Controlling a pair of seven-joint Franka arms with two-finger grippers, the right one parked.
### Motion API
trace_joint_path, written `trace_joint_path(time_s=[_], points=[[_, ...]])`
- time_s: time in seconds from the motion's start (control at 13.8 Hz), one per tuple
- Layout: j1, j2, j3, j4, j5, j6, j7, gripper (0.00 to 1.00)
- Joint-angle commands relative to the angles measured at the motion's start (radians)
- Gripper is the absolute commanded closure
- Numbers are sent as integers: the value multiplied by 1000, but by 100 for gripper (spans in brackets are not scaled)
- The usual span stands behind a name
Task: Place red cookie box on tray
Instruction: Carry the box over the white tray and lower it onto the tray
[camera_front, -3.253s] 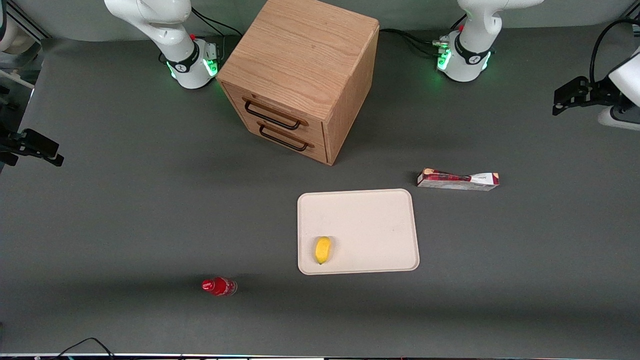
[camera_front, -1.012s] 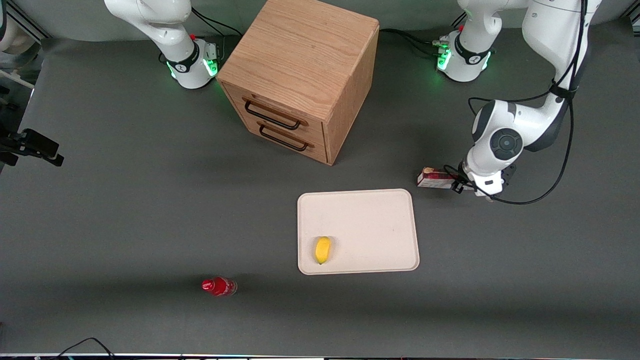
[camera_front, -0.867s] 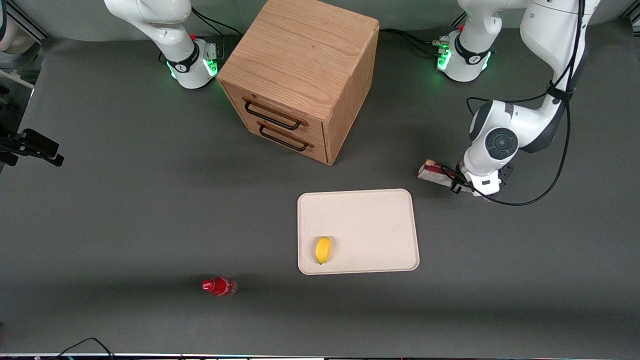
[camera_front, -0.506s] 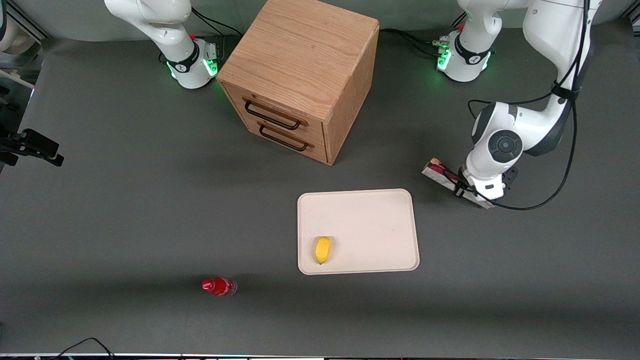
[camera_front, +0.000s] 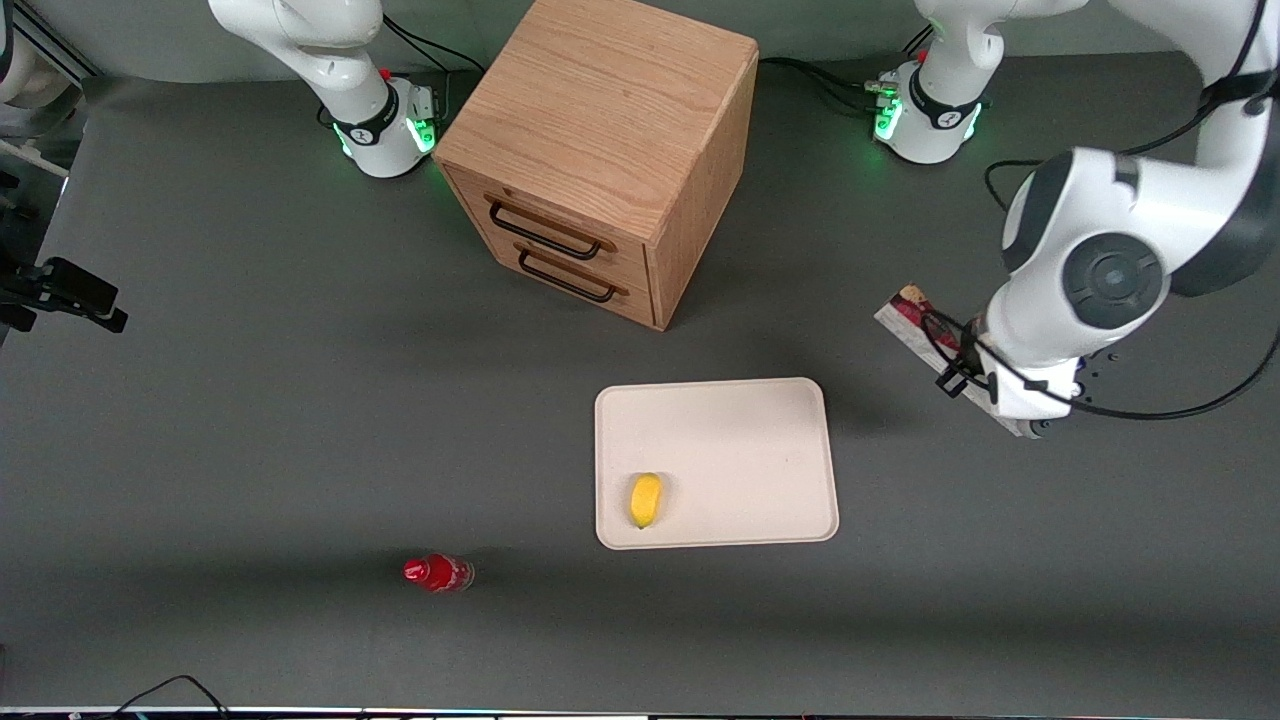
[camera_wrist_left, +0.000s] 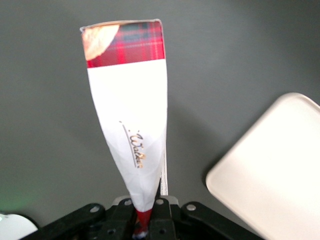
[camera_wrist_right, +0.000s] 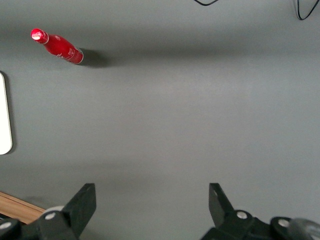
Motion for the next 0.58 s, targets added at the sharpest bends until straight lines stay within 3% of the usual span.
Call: trace_joint_path(time_s=[0.0,0.22,0.51], points=[[-8,54,-58,153,-19,-69,151,100],[-10,199,-178,240,-10,-43,225,100],[-27,434,-253,271,131,99,245,100]])
